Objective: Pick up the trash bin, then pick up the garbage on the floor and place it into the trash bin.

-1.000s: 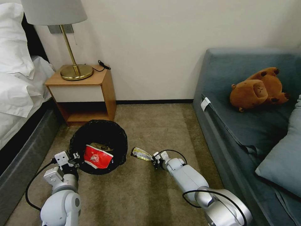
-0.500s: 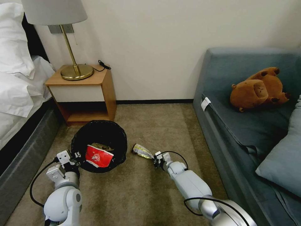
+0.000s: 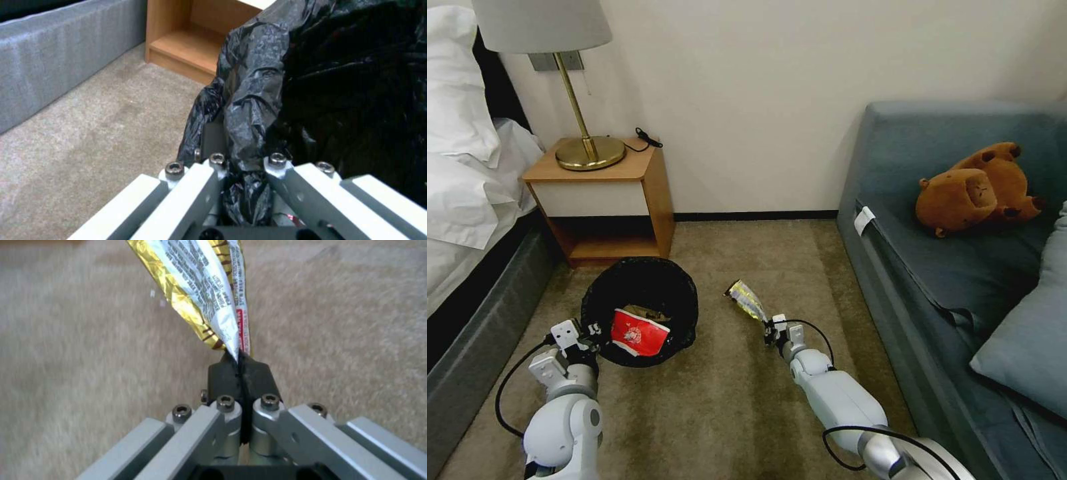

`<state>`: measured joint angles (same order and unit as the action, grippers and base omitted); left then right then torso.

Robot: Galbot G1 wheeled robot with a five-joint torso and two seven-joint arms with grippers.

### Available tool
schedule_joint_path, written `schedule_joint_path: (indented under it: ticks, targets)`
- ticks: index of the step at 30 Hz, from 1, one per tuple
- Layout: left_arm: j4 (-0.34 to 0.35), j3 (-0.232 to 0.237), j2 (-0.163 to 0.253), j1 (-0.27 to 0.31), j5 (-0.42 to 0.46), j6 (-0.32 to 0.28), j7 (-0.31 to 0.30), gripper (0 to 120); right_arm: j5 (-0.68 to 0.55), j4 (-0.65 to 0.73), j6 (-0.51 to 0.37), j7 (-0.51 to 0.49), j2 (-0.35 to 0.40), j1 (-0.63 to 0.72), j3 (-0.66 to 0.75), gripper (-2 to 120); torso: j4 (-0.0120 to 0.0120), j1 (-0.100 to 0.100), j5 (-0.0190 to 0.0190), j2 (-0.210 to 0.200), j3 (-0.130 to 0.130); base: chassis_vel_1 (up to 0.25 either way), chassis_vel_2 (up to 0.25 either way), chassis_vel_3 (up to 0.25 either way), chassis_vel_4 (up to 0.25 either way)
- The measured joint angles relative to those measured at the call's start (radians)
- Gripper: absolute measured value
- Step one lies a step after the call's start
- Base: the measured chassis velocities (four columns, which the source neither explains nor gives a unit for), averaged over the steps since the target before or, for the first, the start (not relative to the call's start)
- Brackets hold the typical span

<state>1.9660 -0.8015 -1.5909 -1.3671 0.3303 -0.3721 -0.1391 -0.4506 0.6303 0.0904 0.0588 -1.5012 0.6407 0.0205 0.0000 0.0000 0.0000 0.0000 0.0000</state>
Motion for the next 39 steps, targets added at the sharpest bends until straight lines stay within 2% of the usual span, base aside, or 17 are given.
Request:
schedule_joint_path:
  ticks: [5,15,18,19,25,27,39]
  targets:
    - [-0.006,0.000,0.000,0.002,0.001,0.004,0.001,1,-0.034,0.042,0.007,-0.023,0.006,0.006,0.009,0,0.0000,0.000,0.0000,0.000,0.000,0.000,0.000,0.000,0.000]
    - [-0.014,0.004,-0.005,0.005,0.001,0.008,0.003,1,-0.090,0.257,-0.018,-0.118,0.024,0.022,0.019,0,0.0000,0.000,0.0000,0.000,0.000,0.000,0.000,0.000,0.000]
    - [-0.014,0.001,-0.004,0.006,0.001,0.008,0.003,1,-0.062,0.340,-0.006,-0.137,0.030,0.034,0.019,0,0.0001,0.000,0.0000,0.000,0.000,0.000,0.000,0.000,0.000]
    - [-0.015,-0.001,-0.004,0.007,0.001,0.008,0.003,1,-0.051,0.411,-0.024,-0.158,0.038,0.045,0.017,0,0.0000,0.000,0.0000,0.000,0.000,0.000,0.000,0.000,0.000]
    - [-0.018,0.000,-0.009,0.007,0.001,0.009,0.003,1,-0.020,0.571,-0.060,-0.188,0.045,0.072,0.005,0,0.0000,0.000,0.0000,0.000,0.000,0.000,0.000,0.000,0.000]
    - [-0.022,0.003,-0.011,0.011,-0.001,0.009,0.003,1,0.043,0.676,-0.063,-0.193,0.050,0.093,-0.007,0,0.0001,0.000,-0.0001,0.000,0.000,0.000,0.000,0.000,0.000]
    - [-0.033,0.016,-0.014,0.017,0.007,0.005,-0.012,1,0.120,0.899,-0.090,-0.223,0.071,0.149,-0.084,0,0.0000,0.000,-0.0001,0.000,0.000,0.000,0.000,0.000,0.000]
